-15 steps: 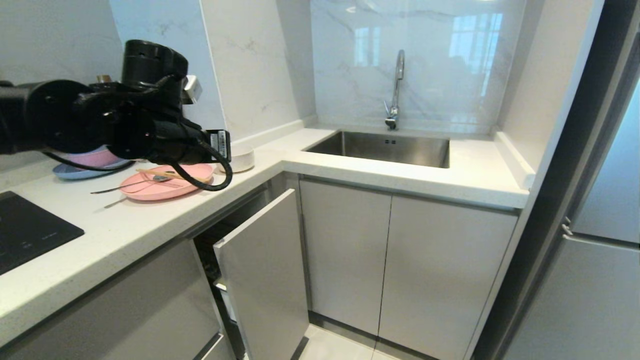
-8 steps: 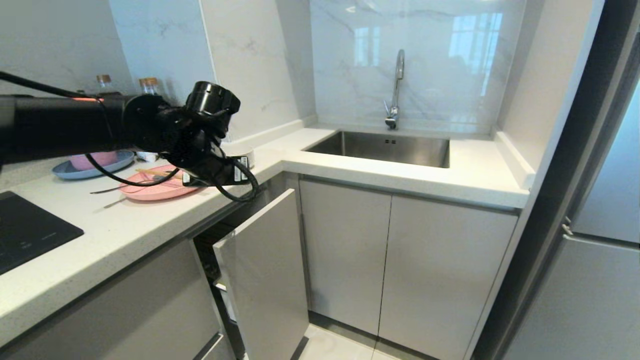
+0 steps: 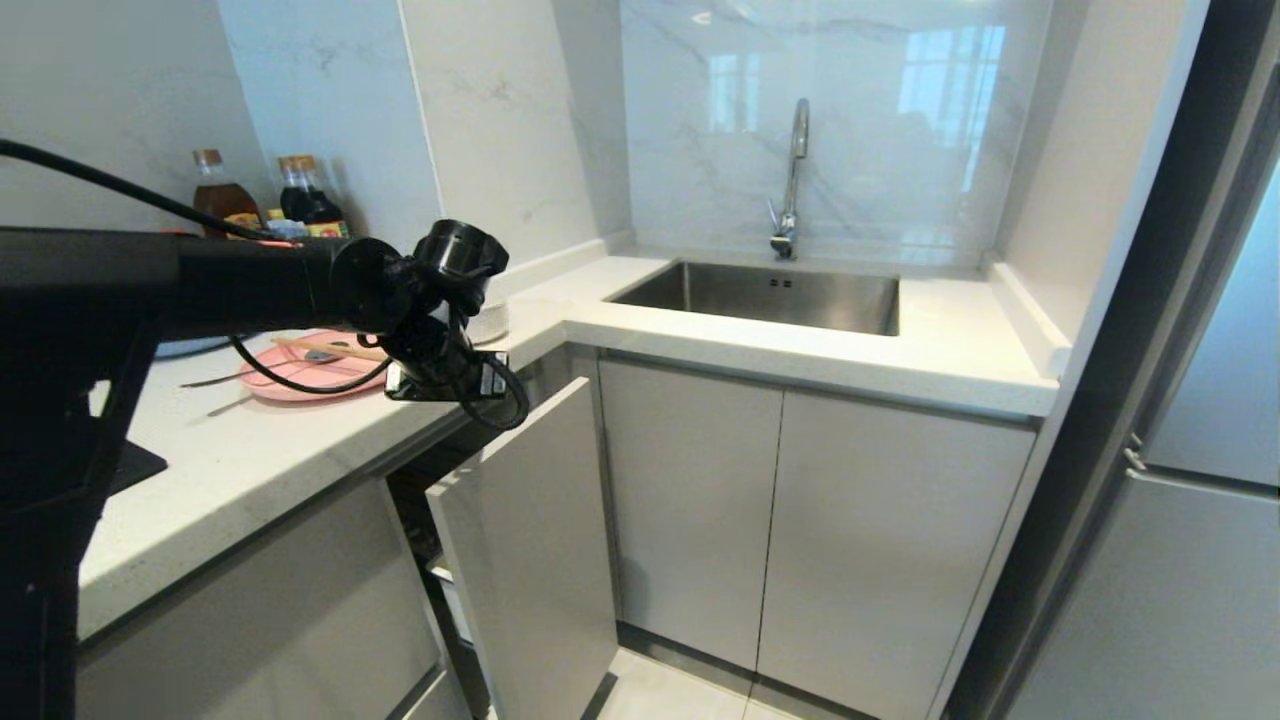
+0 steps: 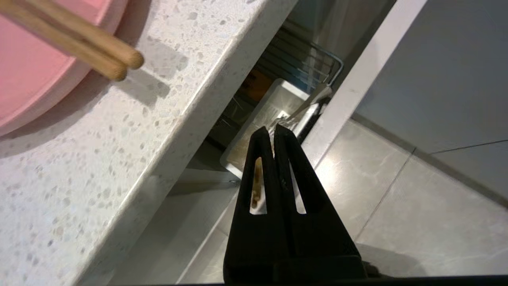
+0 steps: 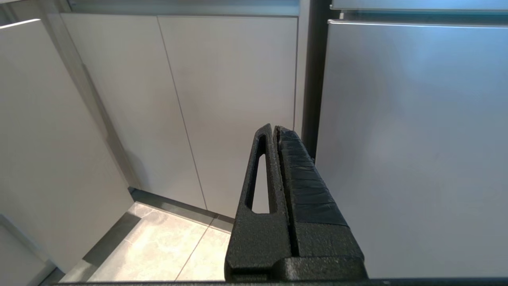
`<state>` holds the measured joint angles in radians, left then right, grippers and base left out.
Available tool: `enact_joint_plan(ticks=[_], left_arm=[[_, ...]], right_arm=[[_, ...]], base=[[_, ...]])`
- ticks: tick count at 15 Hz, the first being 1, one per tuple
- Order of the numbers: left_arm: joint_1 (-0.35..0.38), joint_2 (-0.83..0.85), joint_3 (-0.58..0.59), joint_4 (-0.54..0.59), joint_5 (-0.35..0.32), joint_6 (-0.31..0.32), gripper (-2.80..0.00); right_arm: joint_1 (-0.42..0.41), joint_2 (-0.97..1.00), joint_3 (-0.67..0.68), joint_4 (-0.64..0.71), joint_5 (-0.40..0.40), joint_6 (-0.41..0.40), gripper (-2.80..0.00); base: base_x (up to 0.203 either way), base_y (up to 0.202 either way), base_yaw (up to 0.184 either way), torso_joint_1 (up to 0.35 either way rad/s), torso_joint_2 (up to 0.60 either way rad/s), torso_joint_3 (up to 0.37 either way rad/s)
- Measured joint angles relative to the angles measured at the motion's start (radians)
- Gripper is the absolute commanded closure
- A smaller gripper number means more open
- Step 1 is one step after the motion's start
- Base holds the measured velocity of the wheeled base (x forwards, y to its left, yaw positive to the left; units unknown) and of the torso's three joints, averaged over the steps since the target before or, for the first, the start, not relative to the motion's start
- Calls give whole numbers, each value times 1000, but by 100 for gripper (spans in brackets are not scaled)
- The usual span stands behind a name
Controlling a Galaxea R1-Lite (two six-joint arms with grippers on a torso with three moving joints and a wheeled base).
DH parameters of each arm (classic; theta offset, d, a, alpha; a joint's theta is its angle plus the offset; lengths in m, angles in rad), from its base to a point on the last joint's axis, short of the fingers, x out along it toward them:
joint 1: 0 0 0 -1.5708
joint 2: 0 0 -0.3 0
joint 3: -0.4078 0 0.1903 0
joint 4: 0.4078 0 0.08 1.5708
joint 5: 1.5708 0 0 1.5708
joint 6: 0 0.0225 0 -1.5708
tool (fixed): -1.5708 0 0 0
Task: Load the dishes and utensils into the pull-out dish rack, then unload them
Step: Open the cupboard
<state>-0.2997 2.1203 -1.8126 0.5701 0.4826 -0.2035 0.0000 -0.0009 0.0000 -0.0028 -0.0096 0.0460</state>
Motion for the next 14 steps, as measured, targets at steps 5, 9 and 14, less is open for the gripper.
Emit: enact_joint_plan(ticks=[5,9,14], left_arm=[[16,67,-4,-4,-4,37,0],[18,101,-8,-5,-4,40,0],[18,125,-6,-4,-35,61,0]], right_arm=[[0,0,0,0,-1,0,0],[0,0,0,0,-1,0,0],[0,0,0,0,-1,0,0]], base=[[0,0,0,0,0,0],[0,0,0,0,0,0],[0,0,0,0,0,0]])
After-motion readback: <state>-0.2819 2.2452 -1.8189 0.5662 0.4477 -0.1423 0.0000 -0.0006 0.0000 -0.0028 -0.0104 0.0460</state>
